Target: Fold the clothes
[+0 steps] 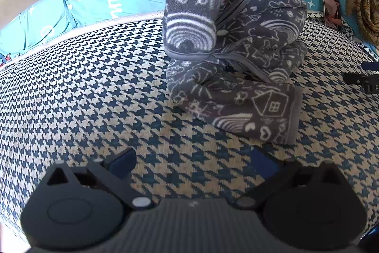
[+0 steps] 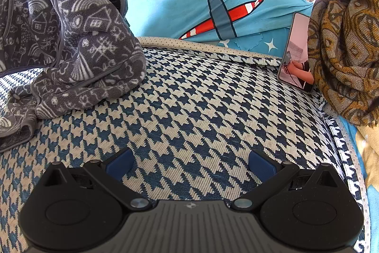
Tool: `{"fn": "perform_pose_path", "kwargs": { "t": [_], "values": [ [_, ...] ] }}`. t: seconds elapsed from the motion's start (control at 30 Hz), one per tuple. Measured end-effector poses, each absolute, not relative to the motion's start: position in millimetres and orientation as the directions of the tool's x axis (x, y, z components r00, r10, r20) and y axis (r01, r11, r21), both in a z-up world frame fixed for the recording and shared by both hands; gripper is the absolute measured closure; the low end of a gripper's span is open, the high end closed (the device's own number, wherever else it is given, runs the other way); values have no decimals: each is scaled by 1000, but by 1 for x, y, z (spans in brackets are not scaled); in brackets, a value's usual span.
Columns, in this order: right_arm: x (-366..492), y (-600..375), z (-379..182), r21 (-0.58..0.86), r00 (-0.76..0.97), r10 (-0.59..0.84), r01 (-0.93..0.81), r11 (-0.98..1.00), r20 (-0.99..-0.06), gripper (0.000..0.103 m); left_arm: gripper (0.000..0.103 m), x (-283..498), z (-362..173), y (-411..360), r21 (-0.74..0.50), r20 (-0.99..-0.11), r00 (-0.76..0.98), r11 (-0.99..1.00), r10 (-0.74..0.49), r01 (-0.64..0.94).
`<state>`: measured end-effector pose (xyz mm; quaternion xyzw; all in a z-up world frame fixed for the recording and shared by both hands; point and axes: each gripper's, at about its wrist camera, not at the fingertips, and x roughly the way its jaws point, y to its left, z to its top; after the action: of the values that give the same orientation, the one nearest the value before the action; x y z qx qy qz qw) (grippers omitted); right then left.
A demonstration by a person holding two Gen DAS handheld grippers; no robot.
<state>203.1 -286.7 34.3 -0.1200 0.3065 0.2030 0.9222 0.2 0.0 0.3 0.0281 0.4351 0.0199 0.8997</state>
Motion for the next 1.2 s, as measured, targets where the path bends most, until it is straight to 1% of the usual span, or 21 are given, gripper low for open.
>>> {"fn": "perform_pose_path", "kwargs": {
  "t": [0.27,0.83,1.2],
  "values": [
    [203,-287,34,-97,730,301,-448,889,-614,0,0,1,4,-1,56,-784,619,998,48,-6],
    [203,-286,35,-97,730,301,-448,889,-614,0,0,-3,2,8,62,-791,607,997,75,-42],
    [203,-287,35,-97,730,301,-448,889,-614,0,0,-4,0,8,40,-796,603,998,60,-47]
  ]
}}
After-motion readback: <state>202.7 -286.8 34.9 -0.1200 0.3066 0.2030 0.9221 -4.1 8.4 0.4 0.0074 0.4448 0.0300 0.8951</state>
